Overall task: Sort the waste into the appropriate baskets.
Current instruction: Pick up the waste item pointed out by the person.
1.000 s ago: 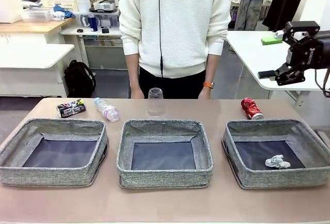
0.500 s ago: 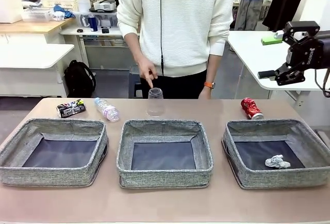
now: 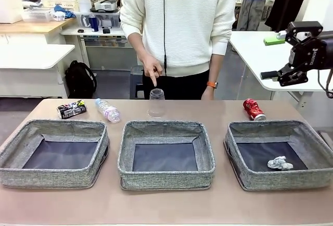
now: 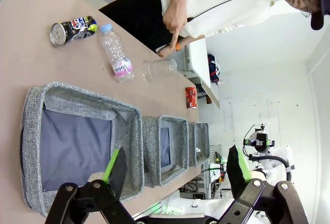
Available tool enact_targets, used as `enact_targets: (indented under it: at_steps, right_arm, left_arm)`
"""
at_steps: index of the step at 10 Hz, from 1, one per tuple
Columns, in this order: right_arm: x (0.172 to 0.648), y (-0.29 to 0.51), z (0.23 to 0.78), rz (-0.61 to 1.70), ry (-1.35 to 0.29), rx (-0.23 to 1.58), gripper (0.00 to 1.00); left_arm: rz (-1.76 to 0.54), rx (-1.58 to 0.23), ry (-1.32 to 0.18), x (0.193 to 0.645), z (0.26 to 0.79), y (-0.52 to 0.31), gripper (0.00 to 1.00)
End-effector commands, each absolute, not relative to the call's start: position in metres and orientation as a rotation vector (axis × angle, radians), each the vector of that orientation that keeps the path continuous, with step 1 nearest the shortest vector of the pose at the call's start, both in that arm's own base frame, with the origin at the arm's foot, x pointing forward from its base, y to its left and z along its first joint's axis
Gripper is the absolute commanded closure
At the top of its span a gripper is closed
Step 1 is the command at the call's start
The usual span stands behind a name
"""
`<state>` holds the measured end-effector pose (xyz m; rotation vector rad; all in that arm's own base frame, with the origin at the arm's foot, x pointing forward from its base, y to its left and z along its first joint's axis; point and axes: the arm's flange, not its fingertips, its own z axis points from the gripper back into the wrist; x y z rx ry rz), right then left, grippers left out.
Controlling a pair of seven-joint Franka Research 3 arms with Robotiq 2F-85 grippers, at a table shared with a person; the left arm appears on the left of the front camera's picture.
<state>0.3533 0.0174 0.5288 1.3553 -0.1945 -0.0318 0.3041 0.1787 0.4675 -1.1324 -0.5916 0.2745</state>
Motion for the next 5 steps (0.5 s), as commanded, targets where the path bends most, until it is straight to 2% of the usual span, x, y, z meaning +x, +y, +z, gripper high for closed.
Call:
enact_targets:
  at_steps: [1, 5]
  right_arm:
    - [0.3534, 0.0164, 0.5344, -0.044, -0.182, 1.343, 0.0]
    - [0.3534, 0.0164, 0.5344, -0.044, -0.182, 1.343, 0.0]
  left_arm:
    - [0.257, -1.141, -0.612, 0.3042, 0.4679, 0.1778, 0.0]
    - [0.257, -1.141, -0.612, 0.3042, 0.4679, 0.1778, 0.0]
